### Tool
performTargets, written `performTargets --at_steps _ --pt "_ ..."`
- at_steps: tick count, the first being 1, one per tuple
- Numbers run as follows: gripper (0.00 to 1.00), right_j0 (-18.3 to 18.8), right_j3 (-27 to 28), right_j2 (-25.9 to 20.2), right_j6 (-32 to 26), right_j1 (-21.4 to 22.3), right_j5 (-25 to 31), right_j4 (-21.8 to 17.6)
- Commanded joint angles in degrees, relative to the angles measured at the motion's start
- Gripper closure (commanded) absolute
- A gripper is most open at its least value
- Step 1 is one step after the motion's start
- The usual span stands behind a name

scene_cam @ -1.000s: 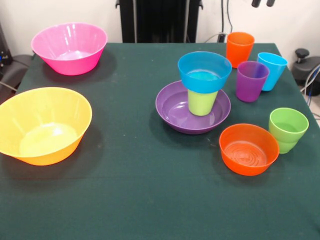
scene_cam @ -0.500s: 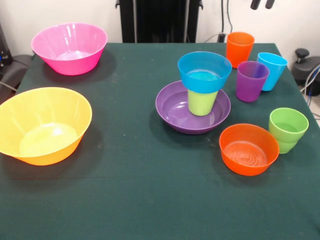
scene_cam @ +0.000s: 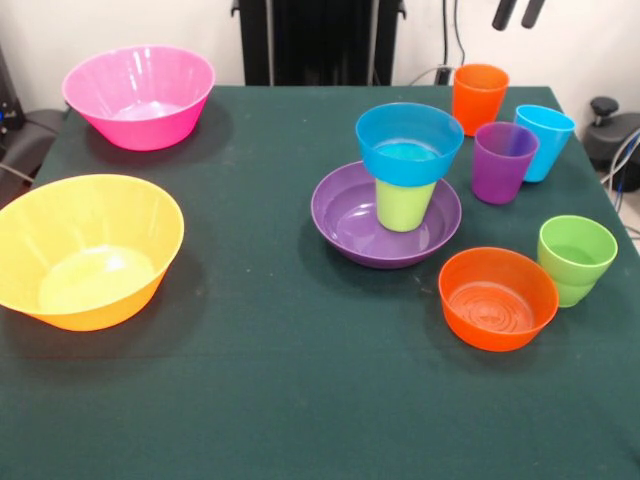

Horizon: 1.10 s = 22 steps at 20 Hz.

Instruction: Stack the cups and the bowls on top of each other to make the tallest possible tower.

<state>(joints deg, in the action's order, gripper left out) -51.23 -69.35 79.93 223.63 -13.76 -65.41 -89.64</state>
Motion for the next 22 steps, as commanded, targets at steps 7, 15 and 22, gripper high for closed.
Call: performTargets --at_steps 7,15,22 --pt "0.00 1.8 7.3 -6.0 19.0 -9.0 4.1 2.7" --pt "0.00 1.9 8.5 -6.4 15.7 -10.0 6.5 5.1" --pt "0.00 1.7 9.6 -6.4 16.6 -11.0 4.5 5.1"
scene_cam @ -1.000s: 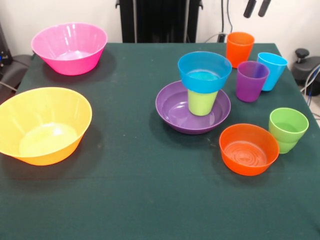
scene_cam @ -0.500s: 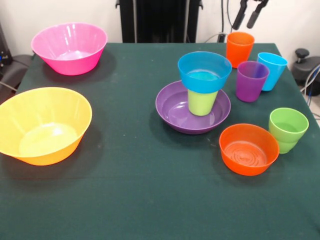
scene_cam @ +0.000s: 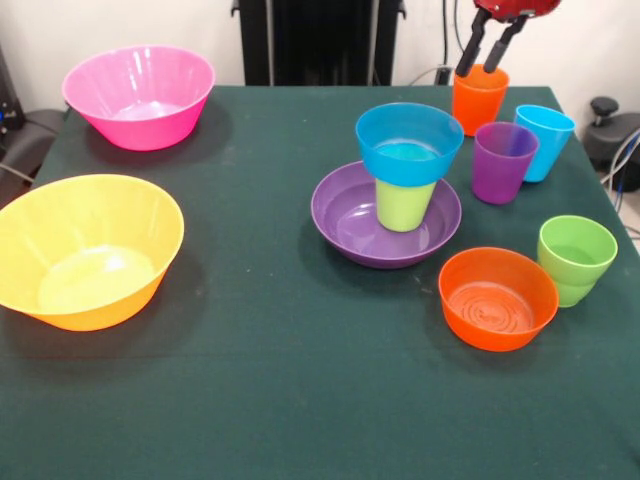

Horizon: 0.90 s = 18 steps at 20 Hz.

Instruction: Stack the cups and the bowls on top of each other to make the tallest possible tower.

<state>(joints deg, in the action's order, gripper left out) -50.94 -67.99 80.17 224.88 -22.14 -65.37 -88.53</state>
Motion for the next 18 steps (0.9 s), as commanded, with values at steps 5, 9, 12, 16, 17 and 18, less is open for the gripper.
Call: performTargets --at_steps 5,9,12,16,17,18 --pt "0.00 0.7 9.0 -6.5 16.2 -4.4 5.1 4.4" --pt "0.00 0.2 9.2 -6.3 16.5 -5.3 5.7 4.9" --pt "0.00 -0.2 9.2 -6.4 16.2 -5.8 6.6 5.7" --pt "0.00 -0.4 9.8 -6.4 16.1 -6.4 7.8 7.0" --pt "0.00 -0.4 9.9 -6.4 15.8 -6.3 8.0 7.4" --pt "0.00 -0.4 10.0 -6.4 15.9 -6.2 8.2 7.8"
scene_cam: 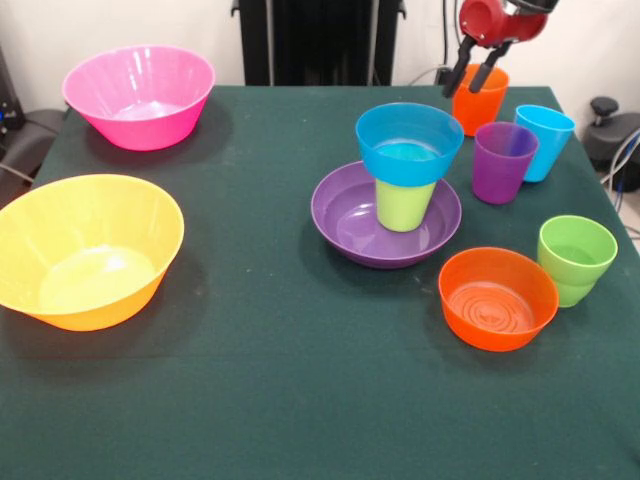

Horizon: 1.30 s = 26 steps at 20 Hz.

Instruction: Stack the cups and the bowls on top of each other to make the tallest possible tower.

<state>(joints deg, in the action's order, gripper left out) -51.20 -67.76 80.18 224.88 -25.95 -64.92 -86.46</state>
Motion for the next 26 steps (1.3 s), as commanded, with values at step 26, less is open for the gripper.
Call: performTargets --at_steps 26 --pt "0.00 -1.7 9.4 -5.7 16.8 -2.8 5.7 8.4"
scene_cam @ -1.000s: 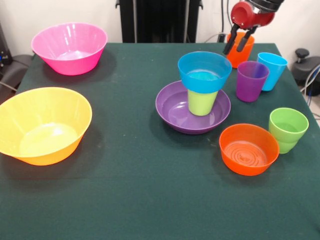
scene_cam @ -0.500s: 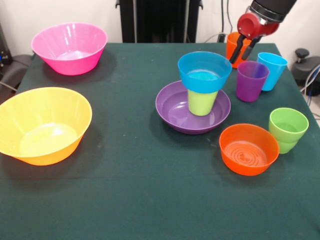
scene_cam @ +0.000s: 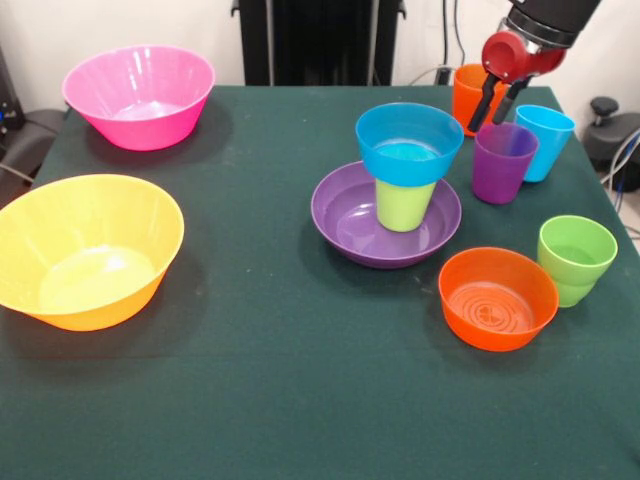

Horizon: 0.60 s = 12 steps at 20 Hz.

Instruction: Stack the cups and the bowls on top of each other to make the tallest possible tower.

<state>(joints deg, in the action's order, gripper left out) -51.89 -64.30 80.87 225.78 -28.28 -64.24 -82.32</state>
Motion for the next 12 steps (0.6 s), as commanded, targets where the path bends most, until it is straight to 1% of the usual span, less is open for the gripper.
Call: performTargets --at_steps 1,5,10,12 --pt "0.00 -1.1 5.9 -6.4 15.9 -0.5 5.0 4.3" --pt "0.00 -1.1 6.0 -5.9 15.8 -1.2 6.0 4.3" --pt "0.00 -1.5 5.3 -4.6 15.8 -3.3 5.9 2.4" --pt "0.00 -1.3 5.6 -4.3 15.9 -3.5 7.2 3.0"
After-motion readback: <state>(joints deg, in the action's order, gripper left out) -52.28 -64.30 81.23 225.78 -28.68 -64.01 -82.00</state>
